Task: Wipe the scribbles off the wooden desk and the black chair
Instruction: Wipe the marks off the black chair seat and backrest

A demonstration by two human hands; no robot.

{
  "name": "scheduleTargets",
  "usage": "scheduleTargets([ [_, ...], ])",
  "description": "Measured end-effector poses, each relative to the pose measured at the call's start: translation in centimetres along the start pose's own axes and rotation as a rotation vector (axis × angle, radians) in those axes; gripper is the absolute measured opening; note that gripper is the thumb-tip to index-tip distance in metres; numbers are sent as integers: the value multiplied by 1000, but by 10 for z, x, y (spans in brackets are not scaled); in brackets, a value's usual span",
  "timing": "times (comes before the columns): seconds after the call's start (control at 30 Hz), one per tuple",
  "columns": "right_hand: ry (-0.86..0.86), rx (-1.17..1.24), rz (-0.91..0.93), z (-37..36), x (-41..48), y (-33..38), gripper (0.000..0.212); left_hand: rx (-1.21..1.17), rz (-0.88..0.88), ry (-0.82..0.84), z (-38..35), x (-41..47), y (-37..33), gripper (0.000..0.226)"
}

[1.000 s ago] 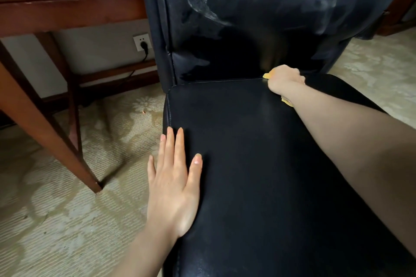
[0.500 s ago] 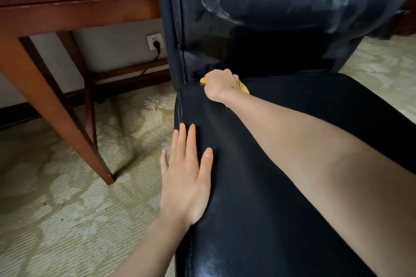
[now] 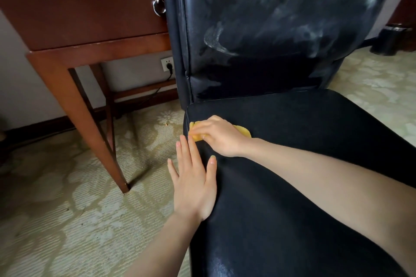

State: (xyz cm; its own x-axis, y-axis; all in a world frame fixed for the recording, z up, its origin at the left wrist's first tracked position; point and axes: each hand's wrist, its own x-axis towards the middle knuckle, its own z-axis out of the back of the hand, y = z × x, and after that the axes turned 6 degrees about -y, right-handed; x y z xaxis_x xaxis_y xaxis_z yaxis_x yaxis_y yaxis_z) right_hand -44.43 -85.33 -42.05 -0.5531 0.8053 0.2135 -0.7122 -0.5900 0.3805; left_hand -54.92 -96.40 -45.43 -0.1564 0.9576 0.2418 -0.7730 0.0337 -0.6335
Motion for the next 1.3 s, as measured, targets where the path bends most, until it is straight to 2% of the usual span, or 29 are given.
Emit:
scheduleTargets([
  [0.1,13,65,23,4,-19,11,31,38,-12,-16,3,-7,-5,81],
  [0.23,89,156,-37,22,-48,28,29,118,-43,0,9,-19,-17,79],
  [0.37,173,226,-139,42,-72,32,24,251,-261,-8,13,-33,-22,75],
  [0.5,276,283,-190,61,-89,32,23,273,-368,192,34,-42,-30,74],
  [0.57,255,315,-233,75,-94,37,24,237,-480,152,52,-39,-40,74],
  [0.7,93,523,-248,109,-90,61,23,133,-602,30,90,-10,-61,71],
  [0.8,-79,620,-206,136,-73,80,28,48,-605,-100,126,24,-80,68],
  [1.07,-654,708,-175,224,11,120,28,22,-461,-265,225,123,-123,61],
  [1.2,-829,750,-219,300,72,142,28,201,-348,-296,301,186,-167,67],
  [1.3,-899,749,-264,353,117,155,28,239,-208,-238,338,237,-202,70],
])
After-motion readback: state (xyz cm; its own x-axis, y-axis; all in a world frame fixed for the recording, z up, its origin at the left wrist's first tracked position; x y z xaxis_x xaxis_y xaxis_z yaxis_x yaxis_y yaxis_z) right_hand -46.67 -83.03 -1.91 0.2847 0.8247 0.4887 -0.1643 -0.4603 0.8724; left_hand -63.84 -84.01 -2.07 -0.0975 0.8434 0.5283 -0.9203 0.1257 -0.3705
